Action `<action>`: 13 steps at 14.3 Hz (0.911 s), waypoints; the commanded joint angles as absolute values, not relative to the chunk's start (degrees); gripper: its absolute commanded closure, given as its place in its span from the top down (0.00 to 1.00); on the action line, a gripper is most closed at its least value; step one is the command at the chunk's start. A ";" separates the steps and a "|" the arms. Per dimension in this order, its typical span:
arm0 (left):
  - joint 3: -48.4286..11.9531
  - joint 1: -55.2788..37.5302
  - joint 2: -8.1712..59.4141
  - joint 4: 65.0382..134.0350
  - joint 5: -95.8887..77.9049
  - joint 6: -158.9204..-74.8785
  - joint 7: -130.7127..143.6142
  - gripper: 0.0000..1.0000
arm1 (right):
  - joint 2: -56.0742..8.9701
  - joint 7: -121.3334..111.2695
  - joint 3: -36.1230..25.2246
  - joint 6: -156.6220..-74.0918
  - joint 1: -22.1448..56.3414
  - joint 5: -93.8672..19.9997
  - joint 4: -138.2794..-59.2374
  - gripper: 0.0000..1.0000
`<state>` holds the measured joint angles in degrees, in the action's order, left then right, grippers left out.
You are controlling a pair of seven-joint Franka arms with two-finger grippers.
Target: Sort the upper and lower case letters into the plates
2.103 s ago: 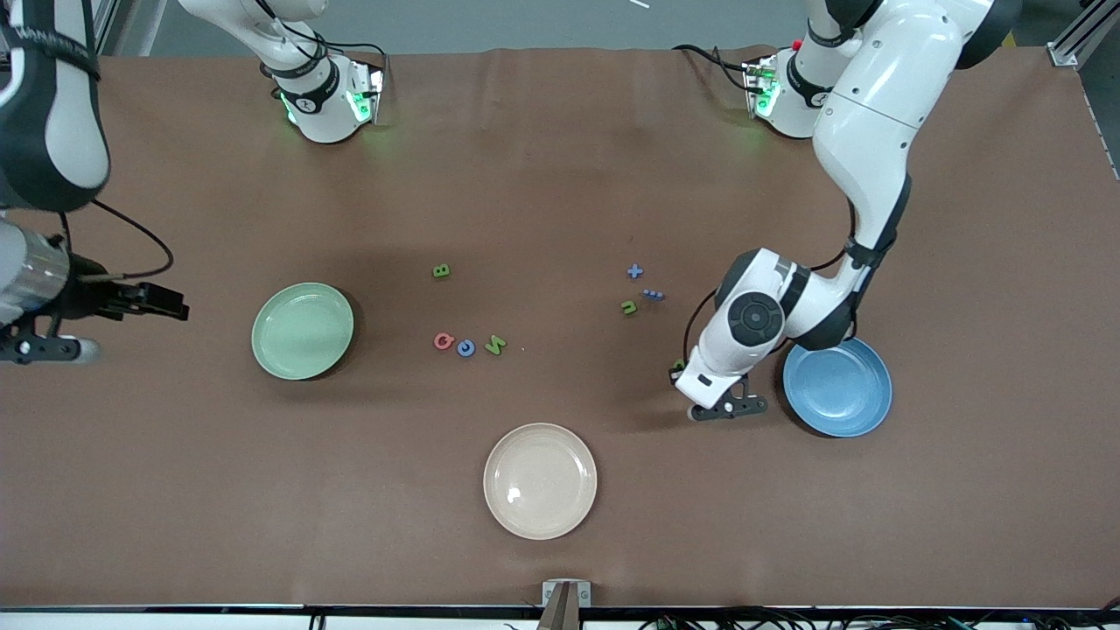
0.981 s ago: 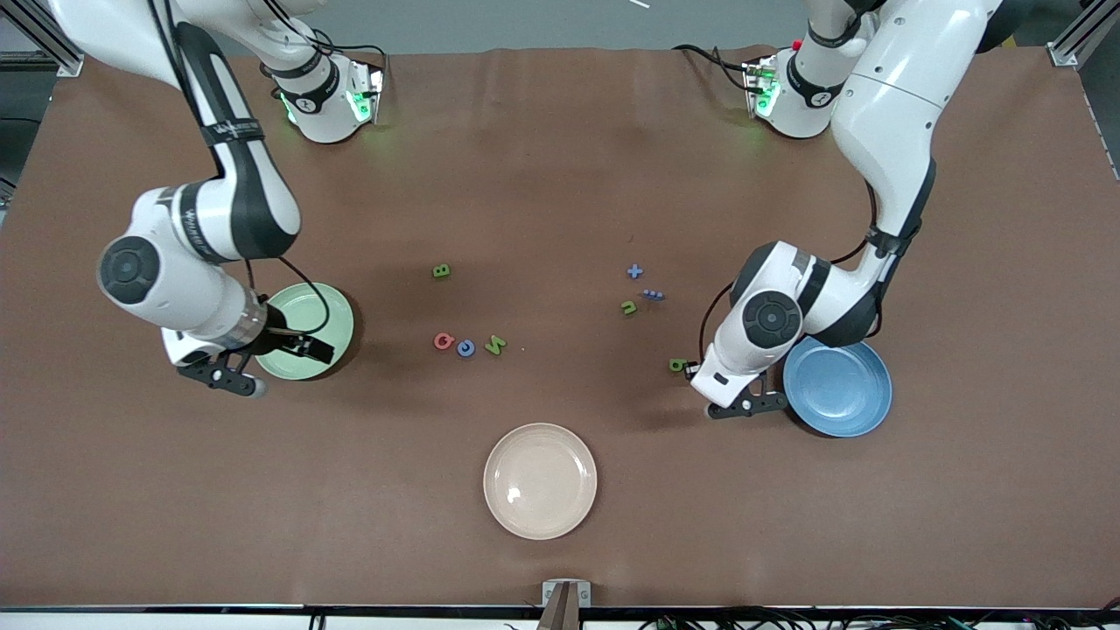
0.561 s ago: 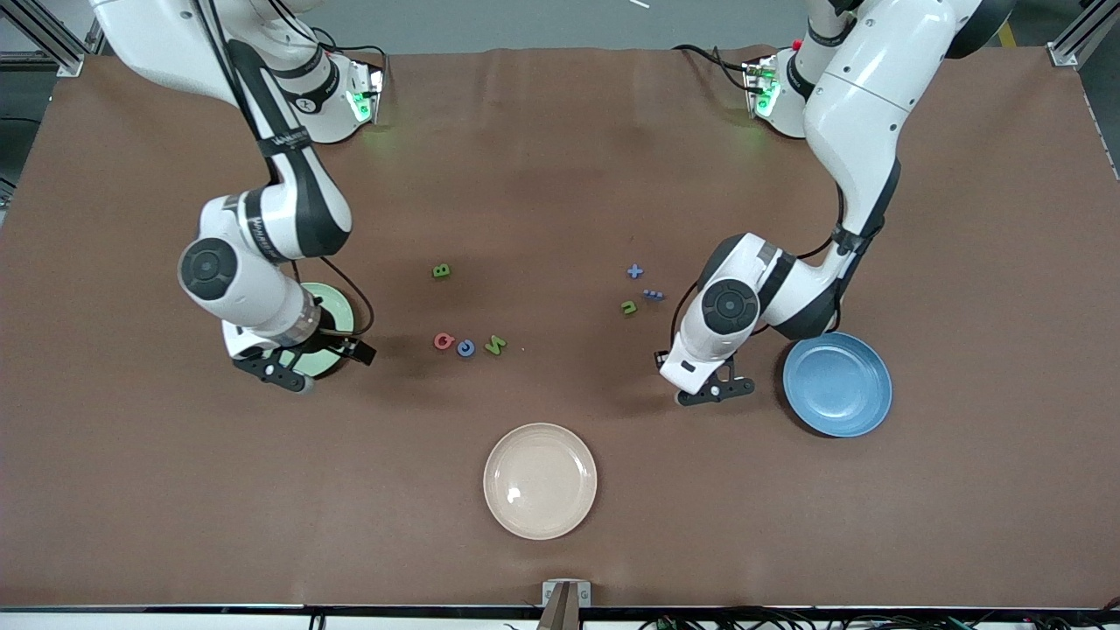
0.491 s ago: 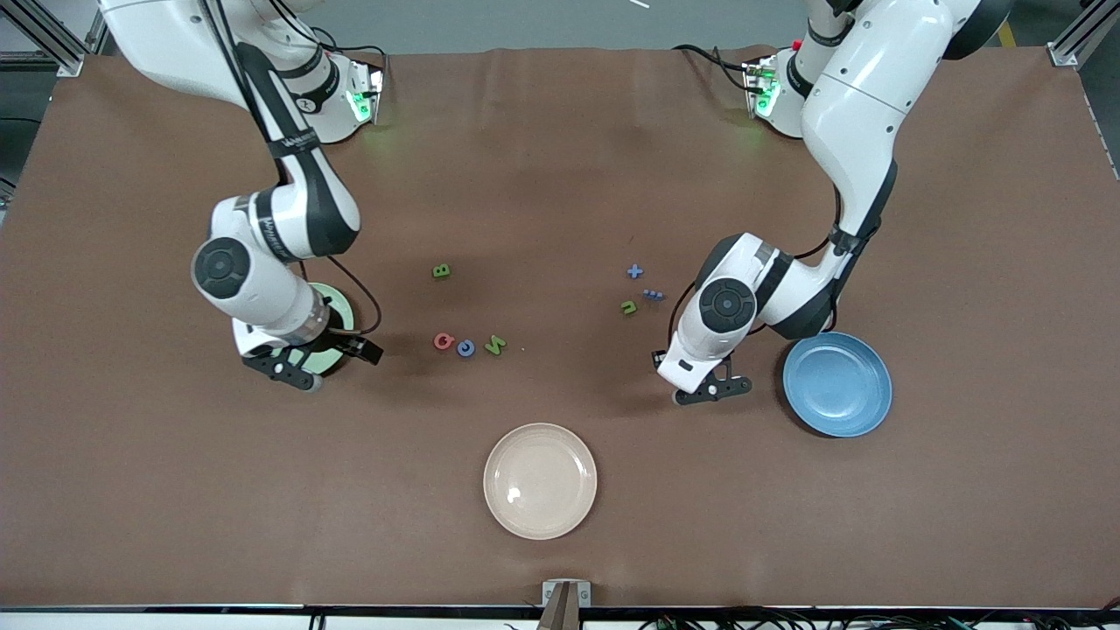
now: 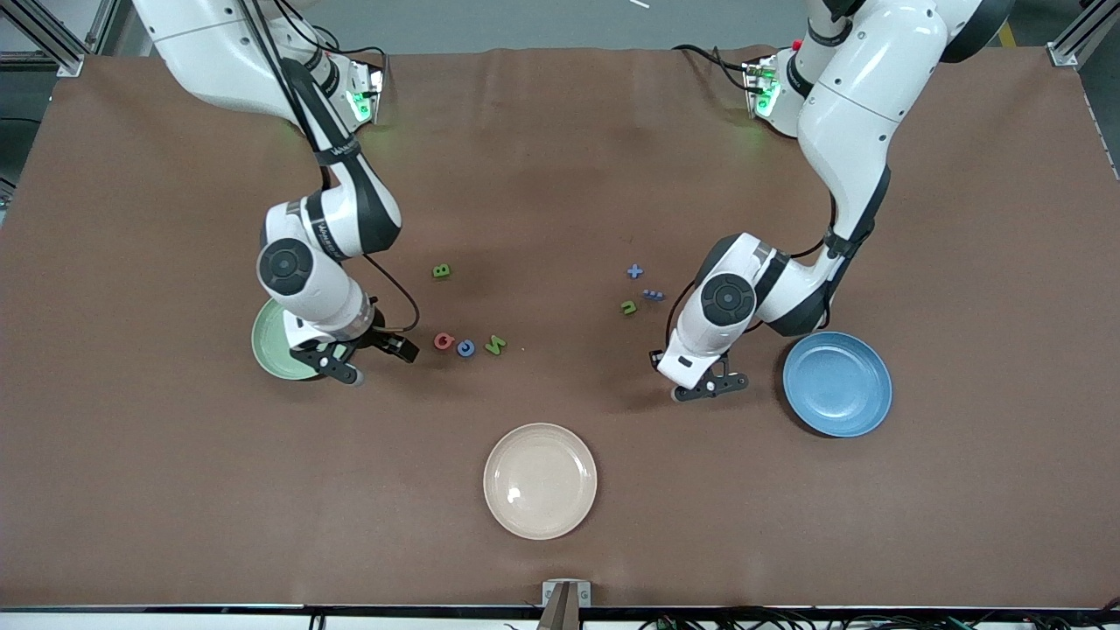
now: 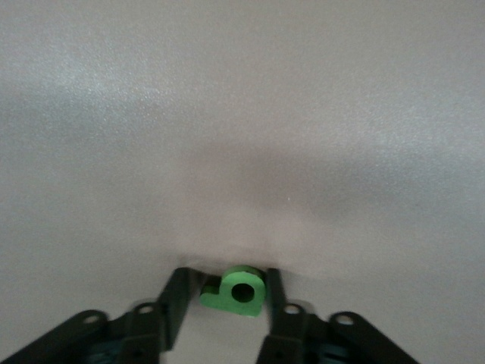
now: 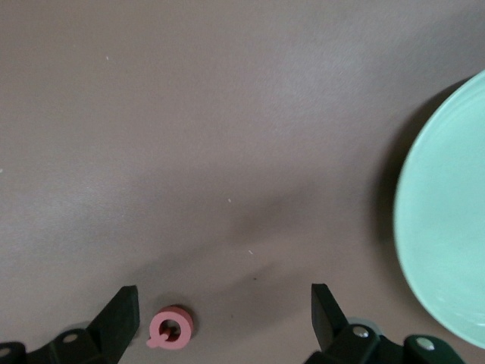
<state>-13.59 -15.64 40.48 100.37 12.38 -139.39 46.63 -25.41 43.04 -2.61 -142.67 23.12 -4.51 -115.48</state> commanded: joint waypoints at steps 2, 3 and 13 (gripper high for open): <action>-13.54 -15.82 39.73 101.51 12.74 -140.10 47.64 0.09 | -27.24 49.65 -3.16 -145.63 25.13 -1.23 -116.19 1.00; -13.54 -15.65 39.55 101.43 12.74 -139.84 47.38 0.04 | -27.94 50.44 -3.16 -146.68 25.48 -1.23 -116.19 1.00; -13.54 -5.72 32.35 100.72 13.01 -131.58 28.50 0.01 | -31.64 59.84 -3.08 -151.26 29.70 -1.23 -116.98 1.00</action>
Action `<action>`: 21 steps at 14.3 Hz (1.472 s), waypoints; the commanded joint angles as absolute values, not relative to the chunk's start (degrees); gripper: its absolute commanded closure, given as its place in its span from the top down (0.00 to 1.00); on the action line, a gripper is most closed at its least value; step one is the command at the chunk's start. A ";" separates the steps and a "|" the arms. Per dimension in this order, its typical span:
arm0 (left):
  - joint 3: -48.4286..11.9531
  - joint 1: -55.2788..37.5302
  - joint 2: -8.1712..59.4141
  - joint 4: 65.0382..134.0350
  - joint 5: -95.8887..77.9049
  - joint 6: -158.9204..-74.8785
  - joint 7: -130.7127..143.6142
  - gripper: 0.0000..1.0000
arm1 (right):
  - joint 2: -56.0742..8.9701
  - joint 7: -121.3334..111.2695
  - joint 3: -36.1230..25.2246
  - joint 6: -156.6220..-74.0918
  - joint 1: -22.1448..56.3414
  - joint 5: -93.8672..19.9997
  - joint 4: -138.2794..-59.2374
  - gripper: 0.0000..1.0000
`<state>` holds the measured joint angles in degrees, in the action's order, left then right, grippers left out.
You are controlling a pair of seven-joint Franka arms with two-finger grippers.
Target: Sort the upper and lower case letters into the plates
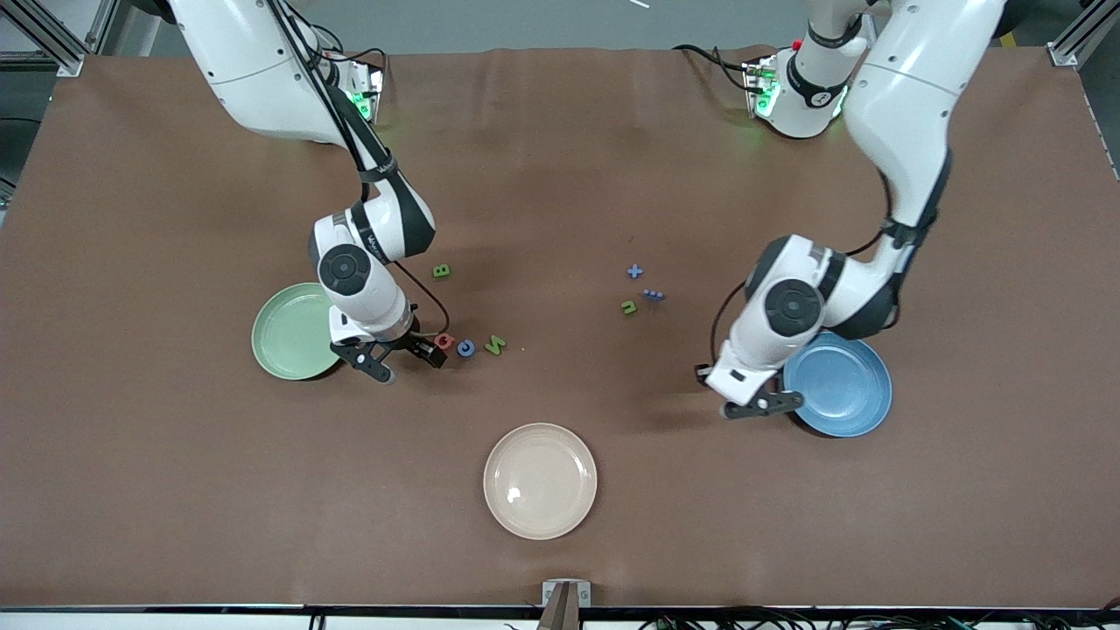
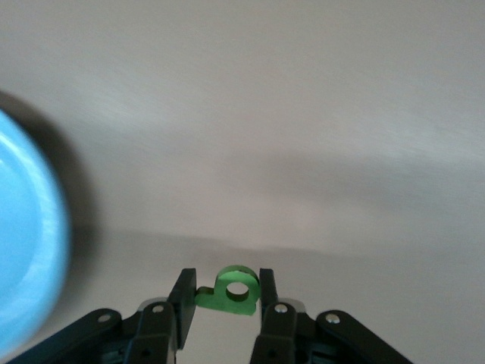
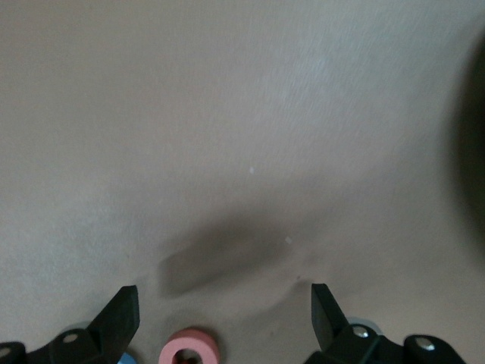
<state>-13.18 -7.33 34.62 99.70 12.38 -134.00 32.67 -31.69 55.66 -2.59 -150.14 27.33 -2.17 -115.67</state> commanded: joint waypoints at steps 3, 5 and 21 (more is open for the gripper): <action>-13.54 -3.35 30.85 100.28 13.01 -128.68 22.96 0.01 | -31.55 60.82 -3.08 -151.35 31.38 -1.32 -118.38 1.00; -13.54 -1.07 30.59 100.46 13.01 -128.14 21.80 0.01 | -31.47 60.91 -3.08 -151.35 31.99 -1.23 -119.18 1.00; -13.36 7.47 34.37 100.28 14.68 -127.35 12.66 1.00 | -29.45 57.77 -3.08 -147.76 28.84 -1.32 -118.48 0.00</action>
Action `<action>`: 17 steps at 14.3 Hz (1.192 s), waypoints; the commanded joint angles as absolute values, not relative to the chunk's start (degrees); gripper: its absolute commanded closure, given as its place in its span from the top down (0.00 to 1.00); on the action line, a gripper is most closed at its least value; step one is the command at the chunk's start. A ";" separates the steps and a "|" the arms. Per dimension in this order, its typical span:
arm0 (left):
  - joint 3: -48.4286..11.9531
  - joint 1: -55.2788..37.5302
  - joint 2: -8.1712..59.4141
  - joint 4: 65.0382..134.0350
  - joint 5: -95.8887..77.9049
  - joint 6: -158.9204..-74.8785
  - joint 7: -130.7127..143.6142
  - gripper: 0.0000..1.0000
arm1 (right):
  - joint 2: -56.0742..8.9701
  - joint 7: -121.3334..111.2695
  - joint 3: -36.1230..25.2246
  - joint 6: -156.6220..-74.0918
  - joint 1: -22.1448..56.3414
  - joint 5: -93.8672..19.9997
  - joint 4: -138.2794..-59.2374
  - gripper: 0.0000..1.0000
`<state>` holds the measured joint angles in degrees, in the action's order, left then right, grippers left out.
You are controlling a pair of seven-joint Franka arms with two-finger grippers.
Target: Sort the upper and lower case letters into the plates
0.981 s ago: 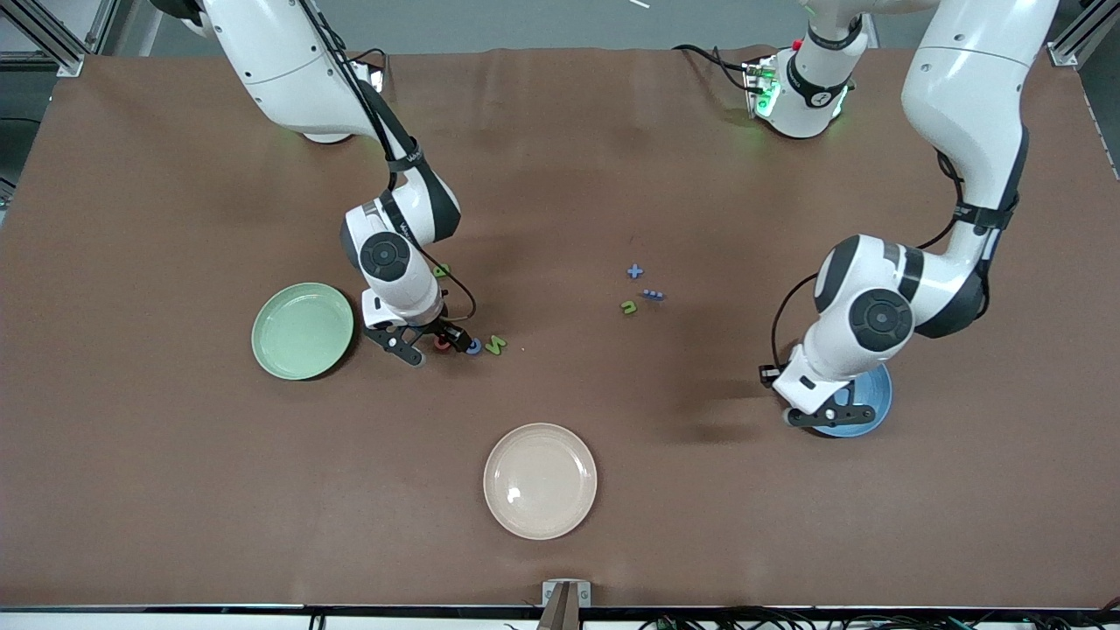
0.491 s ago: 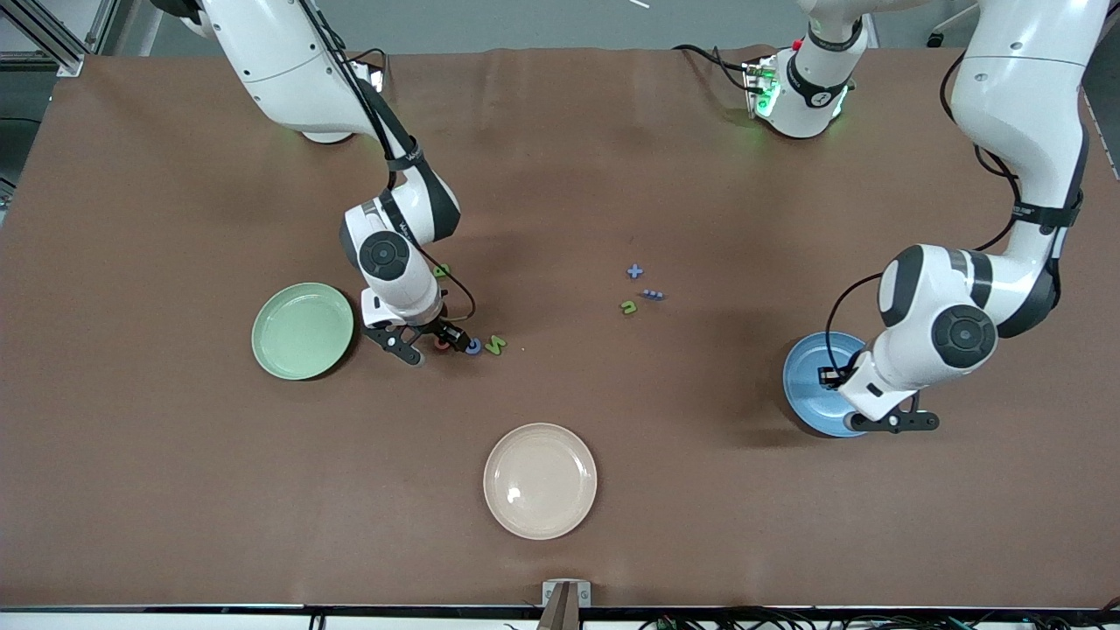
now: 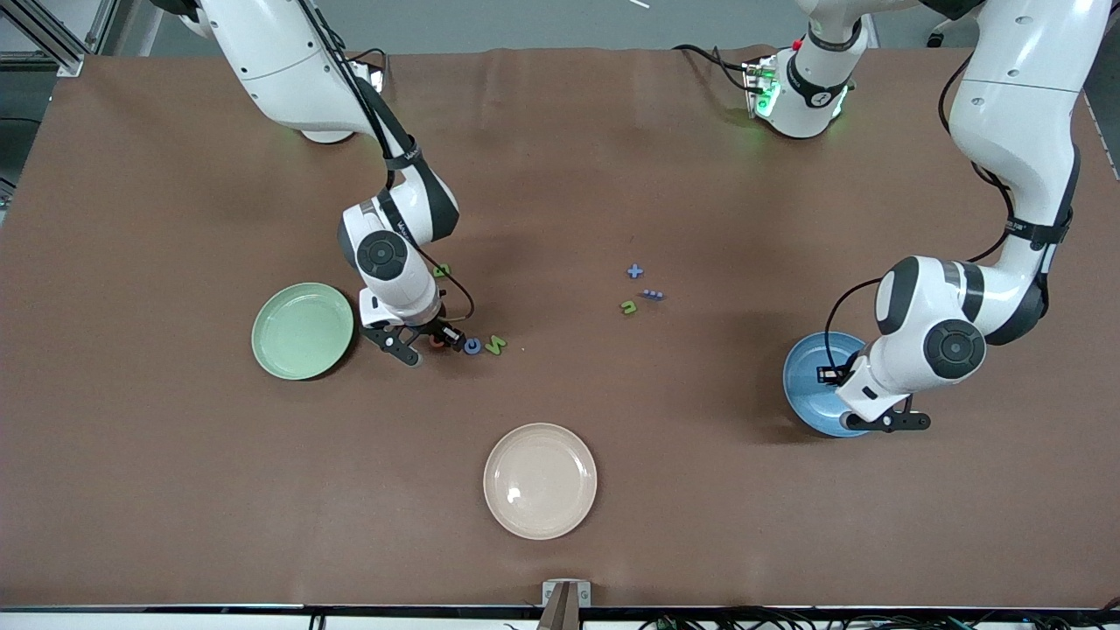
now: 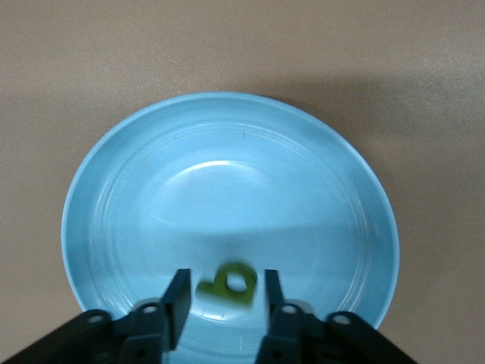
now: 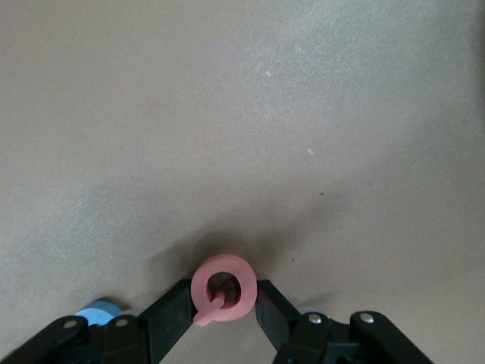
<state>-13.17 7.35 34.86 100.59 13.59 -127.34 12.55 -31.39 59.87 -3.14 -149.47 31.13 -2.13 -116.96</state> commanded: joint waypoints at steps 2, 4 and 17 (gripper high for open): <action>-13.53 7.03 33.67 100.37 14.59 -126.83 12.83 1.00 | -26.73 50.93 -3.08 -142.33 24.63 -1.41 -117.78 0.00; -14.76 7.20 32.52 100.63 13.63 -125.87 12.57 1.00 | -24.09 42.58 -2.99 -136.52 19.97 -1.49 -116.55 0.00; -34.18 8.00 26.11 115.29 11.69 -132.96 37.26 0.83 | -21.62 21.09 -2.99 -127.35 7.47 -2.20 -119.08 0.01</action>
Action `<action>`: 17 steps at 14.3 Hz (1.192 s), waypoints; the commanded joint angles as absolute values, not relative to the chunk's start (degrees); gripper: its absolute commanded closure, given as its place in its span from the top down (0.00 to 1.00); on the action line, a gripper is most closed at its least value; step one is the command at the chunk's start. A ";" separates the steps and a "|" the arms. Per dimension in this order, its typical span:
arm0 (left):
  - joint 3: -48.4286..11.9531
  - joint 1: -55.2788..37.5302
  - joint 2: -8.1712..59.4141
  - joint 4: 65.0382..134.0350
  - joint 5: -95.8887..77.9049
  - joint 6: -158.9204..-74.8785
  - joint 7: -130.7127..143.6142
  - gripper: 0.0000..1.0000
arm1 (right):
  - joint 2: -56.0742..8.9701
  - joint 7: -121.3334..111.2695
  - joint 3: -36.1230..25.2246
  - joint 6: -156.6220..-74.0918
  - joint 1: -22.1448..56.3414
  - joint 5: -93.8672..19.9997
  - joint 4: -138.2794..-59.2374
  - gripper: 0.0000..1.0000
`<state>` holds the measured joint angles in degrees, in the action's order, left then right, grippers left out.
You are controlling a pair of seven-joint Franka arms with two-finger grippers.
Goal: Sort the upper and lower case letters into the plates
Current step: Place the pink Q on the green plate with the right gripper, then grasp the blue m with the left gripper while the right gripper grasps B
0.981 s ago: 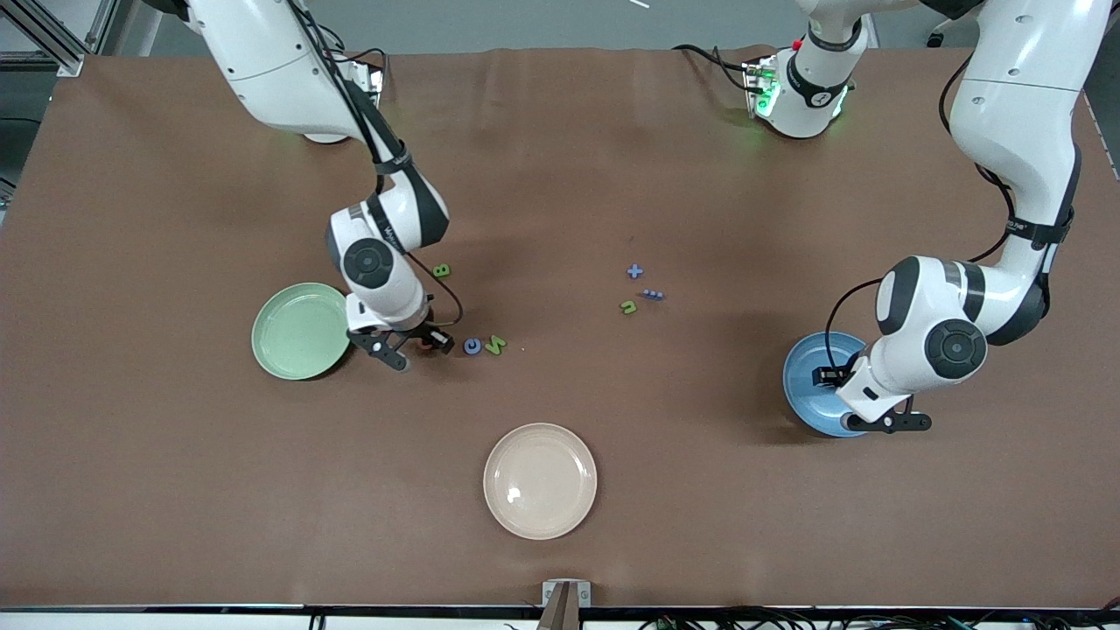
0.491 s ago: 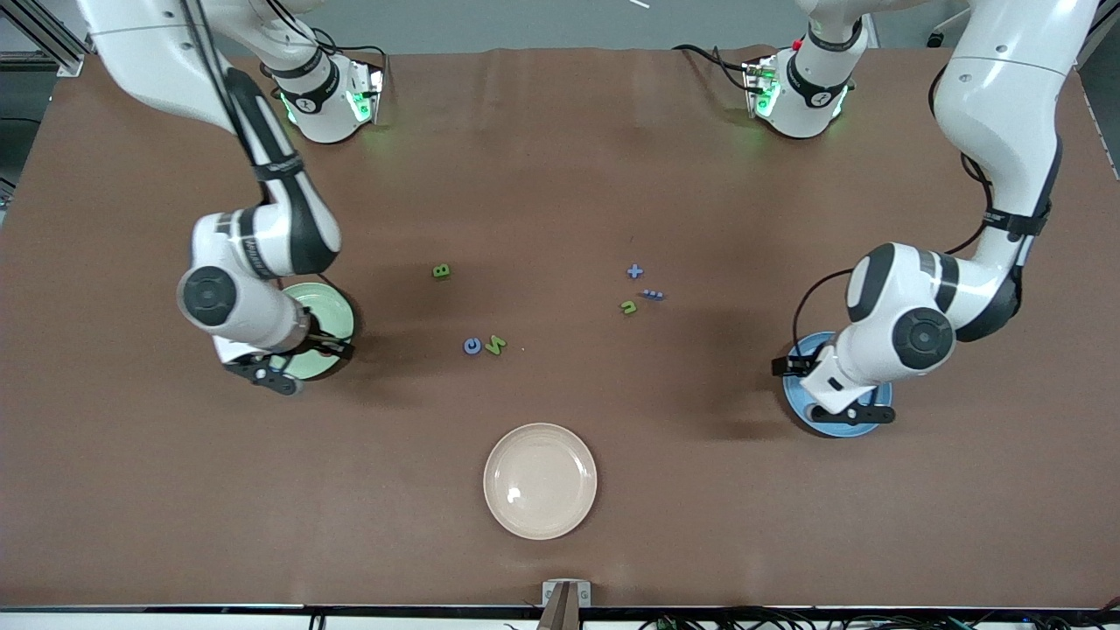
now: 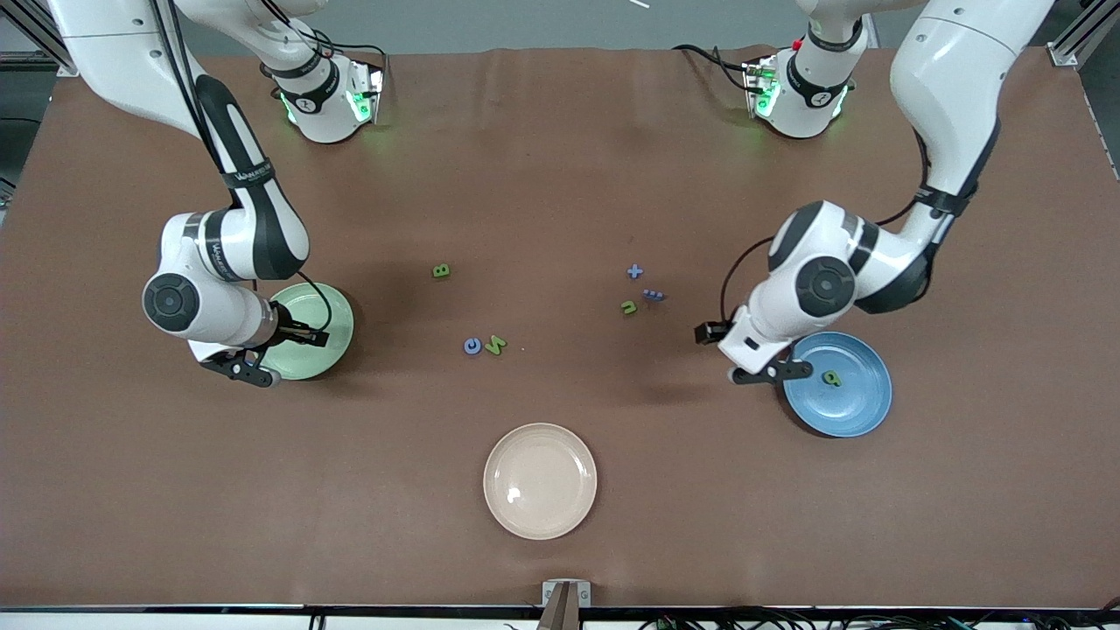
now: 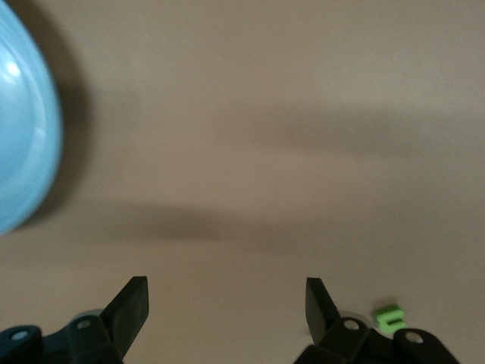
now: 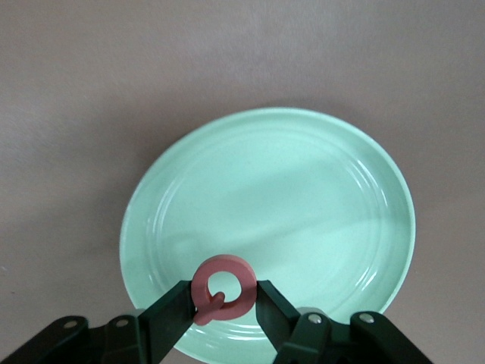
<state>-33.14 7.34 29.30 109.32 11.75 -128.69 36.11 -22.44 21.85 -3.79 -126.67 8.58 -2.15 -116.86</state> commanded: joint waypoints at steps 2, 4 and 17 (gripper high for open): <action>-35.59 8.00 26.02 118.64 11.78 -138.40 40.41 0.81 | -21.62 21.09 -2.99 -127.62 7.47 -2.20 -119.79 0.09; -35.77 6.25 26.45 119.53 11.87 -139.92 40.96 0.79 | -21.71 21.09 -2.99 -127.62 7.21 -2.20 -119.62 0.94; -35.68 -0.79 32.08 118.65 24.00 -140.10 45.79 0.67 | -18.81 31.17 -2.64 -131.38 18.35 -7.21 -119.52 1.00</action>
